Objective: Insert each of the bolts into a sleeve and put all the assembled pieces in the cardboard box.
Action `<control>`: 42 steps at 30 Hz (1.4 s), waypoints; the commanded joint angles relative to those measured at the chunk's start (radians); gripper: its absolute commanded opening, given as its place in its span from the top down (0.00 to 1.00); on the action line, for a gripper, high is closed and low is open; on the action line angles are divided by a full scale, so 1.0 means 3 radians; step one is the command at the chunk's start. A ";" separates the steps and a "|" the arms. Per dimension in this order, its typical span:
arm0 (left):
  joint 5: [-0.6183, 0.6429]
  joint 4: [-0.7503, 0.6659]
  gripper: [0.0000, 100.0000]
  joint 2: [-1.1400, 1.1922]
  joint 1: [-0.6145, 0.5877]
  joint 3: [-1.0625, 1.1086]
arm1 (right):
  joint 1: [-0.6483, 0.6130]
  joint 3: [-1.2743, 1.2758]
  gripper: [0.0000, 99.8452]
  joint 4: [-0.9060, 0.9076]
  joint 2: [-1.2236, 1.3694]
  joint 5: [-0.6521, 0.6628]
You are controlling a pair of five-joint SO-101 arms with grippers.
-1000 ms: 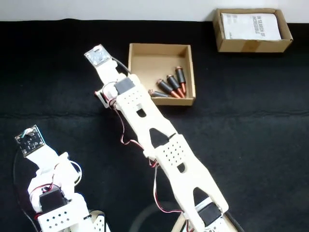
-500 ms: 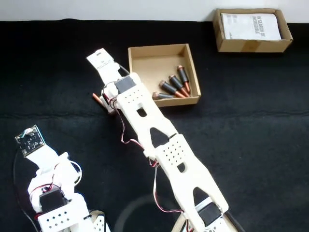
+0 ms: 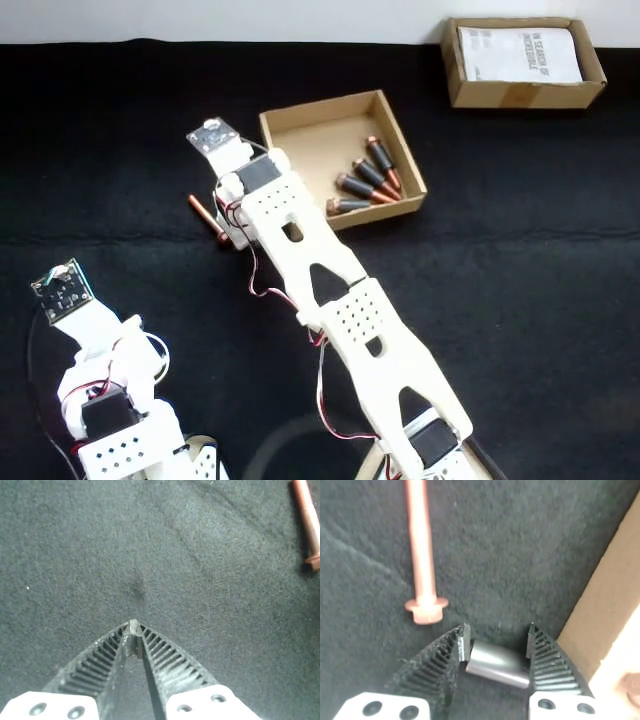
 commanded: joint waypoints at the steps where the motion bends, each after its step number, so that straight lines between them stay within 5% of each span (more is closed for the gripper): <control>1: -0.0015 -0.0051 0.99 -0.0033 -0.0018 0.0043 | 0.0013 -0.0238 0.82 0.0238 -0.0361 0.0015; 9: -0.0015 -0.0056 0.99 -0.0033 -0.0018 0.0043 | 0.0023 -0.0197 0.82 0.0463 -0.0892 0.0143; 15: -0.0015 -0.0056 0.98 -0.0033 -0.0013 0.0043 | 0.0013 0.0667 0.82 0.0468 -0.1460 0.0261; 21: -0.0015 -0.0056 0.99 -0.0033 -0.0023 0.0043 | -0.0059 0.1752 0.82 0.0453 -0.1859 0.1135; 28: -0.0015 -0.0051 0.99 -0.0033 -0.0028 0.0043 | -0.0018 0.1747 0.82 0.0442 -0.1660 0.2148; 42: -0.0015 -0.0056 0.98 -0.0033 -0.0141 0.0049 | -0.0069 0.1225 0.82 0.0054 -0.0944 0.2818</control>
